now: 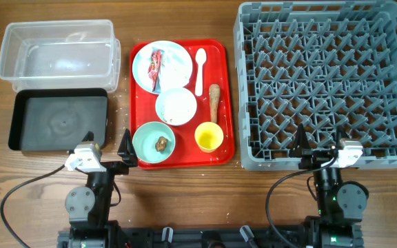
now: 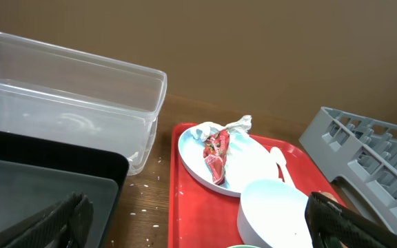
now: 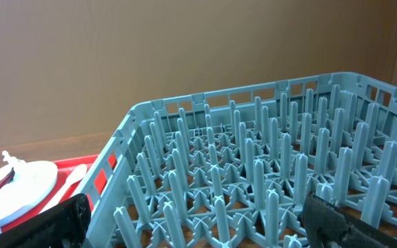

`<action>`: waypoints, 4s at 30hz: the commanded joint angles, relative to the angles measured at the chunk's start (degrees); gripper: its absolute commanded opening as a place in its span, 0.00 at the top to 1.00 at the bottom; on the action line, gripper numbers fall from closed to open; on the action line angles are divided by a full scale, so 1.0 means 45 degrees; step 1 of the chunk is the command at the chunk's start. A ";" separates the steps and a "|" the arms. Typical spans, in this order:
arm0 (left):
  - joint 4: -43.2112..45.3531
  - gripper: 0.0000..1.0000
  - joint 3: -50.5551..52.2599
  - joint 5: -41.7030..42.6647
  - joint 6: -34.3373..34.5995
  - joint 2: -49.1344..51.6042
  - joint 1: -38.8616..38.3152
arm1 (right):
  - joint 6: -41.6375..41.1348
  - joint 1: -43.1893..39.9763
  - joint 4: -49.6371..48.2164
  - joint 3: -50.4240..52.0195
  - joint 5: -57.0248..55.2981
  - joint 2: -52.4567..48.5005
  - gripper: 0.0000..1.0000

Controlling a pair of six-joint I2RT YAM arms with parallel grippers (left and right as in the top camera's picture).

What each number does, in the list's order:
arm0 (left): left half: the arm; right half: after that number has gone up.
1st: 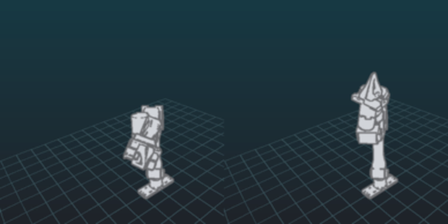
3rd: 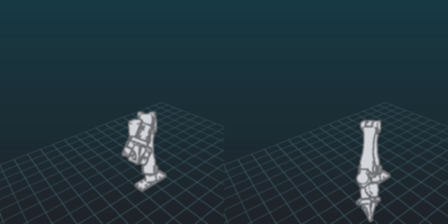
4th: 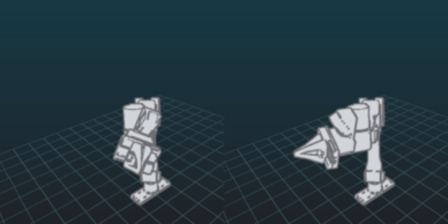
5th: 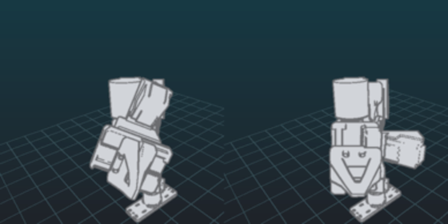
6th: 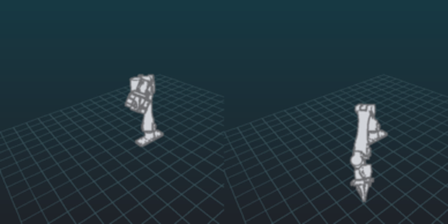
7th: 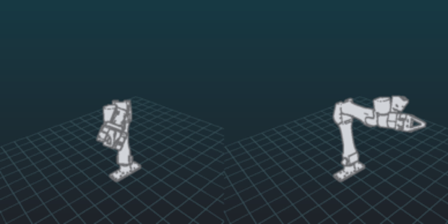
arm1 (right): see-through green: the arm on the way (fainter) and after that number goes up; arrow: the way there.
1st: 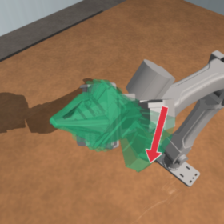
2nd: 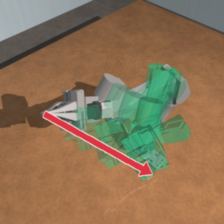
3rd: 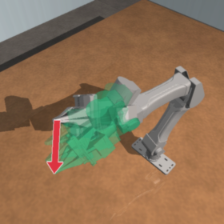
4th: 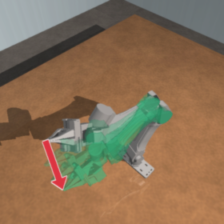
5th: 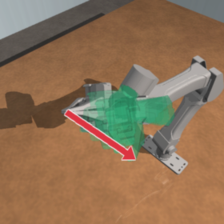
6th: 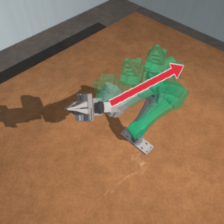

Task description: Sort waste into correct bins and load items into the dishwasher rack

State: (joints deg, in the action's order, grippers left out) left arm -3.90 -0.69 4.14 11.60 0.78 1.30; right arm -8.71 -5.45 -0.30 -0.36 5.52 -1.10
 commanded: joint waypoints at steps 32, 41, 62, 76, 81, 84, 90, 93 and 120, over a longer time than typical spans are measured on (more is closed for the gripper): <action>-0.0053 0.00 0.0083 -0.0121 -0.0160 -0.0136 0.0073 | 0.0185 -0.0044 -0.0019 0.0015 0.0024 0.0185 0.00; -0.0053 0.00 0.0083 -0.0121 -0.0160 -0.0136 0.0073 | 0.0189 -0.0044 -0.0019 0.0015 0.0024 0.0185 0.00; -0.0053 0.00 0.0083 -0.0121 -0.0160 -0.0136 0.0073 | 0.0185 -0.0044 -0.0019 0.0015 0.0019 0.0185 0.00; -0.0053 0.00 0.0083 -0.0374 -0.0204 -0.0136 0.0073 | -0.2817 -0.0044 -0.0170 0.0015 0.0452 0.0185 0.00; 0.0860 0.00 0.0039 0.0238 -0.0107 -0.0136 0.0073 | -0.1821 -0.0044 -0.0797 0.0010 0.2710 0.0185 0.00; 0.0947 0.00 -0.0500 0.0937 -0.0107 -0.0097 0.0073 | -0.1739 -0.0044 -0.1098 -0.0296 0.2851 0.0136 0.00; 0.0515 0.00 -0.2837 0.1185 -0.0117 0.1792 0.0073 | -0.1015 -0.0044 -0.1520 -0.1778 0.3152 -0.1496 0.01; 0.0384 0.00 -0.4323 0.1583 -0.0117 0.3633 0.0068 | -0.0651 -0.0044 -0.1569 -0.3016 0.3337 -0.3099 0.00; -1.0282 0.00 -2.3183 -0.0209 -0.0209 2.3921 -0.2788 | 0.2025 -0.0044 0.8315 -1.3945 0.3036 -1.4066 0.00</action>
State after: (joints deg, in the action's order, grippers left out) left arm -50.33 -103.70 5.96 11.31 102.15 -11.25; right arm -1.48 -5.56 37.26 -61.87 19.86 -62.76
